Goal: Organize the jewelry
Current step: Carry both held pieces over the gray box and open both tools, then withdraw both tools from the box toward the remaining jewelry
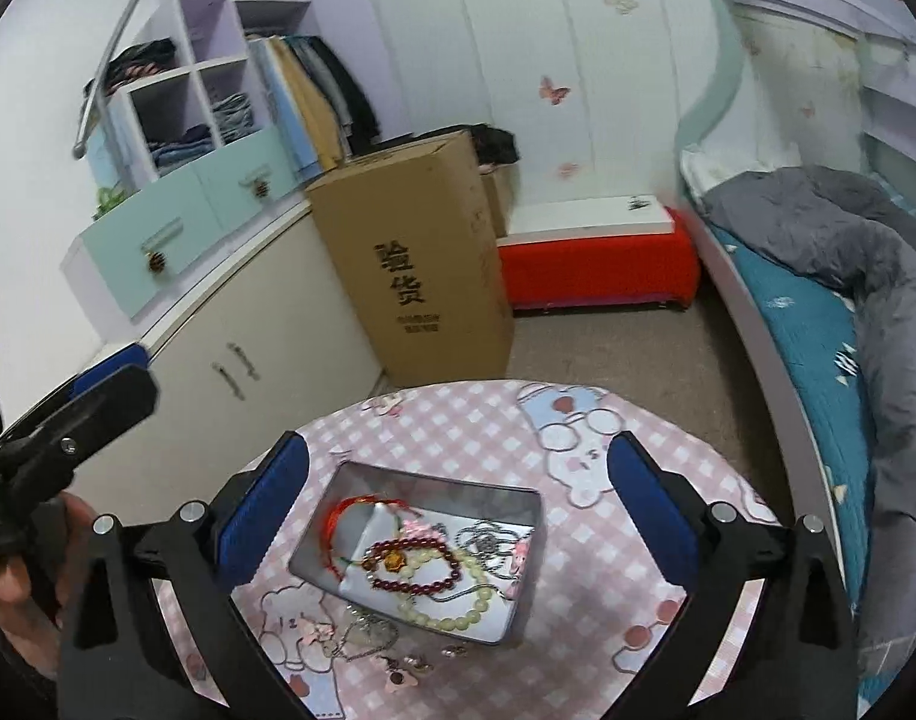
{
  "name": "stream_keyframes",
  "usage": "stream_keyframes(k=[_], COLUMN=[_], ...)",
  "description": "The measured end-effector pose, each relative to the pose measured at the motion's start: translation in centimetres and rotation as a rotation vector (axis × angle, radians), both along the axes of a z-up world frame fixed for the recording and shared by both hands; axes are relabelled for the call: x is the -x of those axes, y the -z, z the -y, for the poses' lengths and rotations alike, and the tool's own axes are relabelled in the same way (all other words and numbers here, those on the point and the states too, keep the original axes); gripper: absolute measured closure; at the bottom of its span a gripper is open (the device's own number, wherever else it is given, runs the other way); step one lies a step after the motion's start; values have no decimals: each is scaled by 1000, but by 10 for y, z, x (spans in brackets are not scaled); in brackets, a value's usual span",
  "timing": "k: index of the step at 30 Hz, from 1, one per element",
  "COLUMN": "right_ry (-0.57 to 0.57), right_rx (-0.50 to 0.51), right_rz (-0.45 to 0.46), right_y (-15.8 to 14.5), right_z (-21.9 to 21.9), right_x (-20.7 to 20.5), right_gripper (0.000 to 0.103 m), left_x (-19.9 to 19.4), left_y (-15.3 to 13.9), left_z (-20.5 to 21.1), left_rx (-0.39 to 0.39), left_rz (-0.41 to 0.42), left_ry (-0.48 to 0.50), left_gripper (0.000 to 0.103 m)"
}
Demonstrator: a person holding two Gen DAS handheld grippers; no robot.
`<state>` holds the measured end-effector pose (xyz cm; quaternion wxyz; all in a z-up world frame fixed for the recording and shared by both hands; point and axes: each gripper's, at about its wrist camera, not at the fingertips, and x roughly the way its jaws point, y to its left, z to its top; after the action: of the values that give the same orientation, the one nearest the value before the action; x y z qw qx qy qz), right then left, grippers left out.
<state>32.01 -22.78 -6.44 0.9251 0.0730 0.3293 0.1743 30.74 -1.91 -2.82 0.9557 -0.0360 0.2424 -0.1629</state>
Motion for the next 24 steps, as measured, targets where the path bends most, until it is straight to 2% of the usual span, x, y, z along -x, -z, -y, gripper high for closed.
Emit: stream_keyframes(k=[4,15,24], right_ry=[33,36,37], right_rx=[0,10,15], right_rz=[17,71,89], right_y=[-5,-23,-29], right_z=[4,-2,-2], right_x=[3,17,31], right_gripper=[7,7,7], left_x=[9,32,46], left_y=[-4,-13,-12], left_z=[-7,-14,-26], left_rx=[1,-4,-13], left_rz=[28,73,75], left_ry=[-33,-73,-104], left_gripper=[6,6,6])
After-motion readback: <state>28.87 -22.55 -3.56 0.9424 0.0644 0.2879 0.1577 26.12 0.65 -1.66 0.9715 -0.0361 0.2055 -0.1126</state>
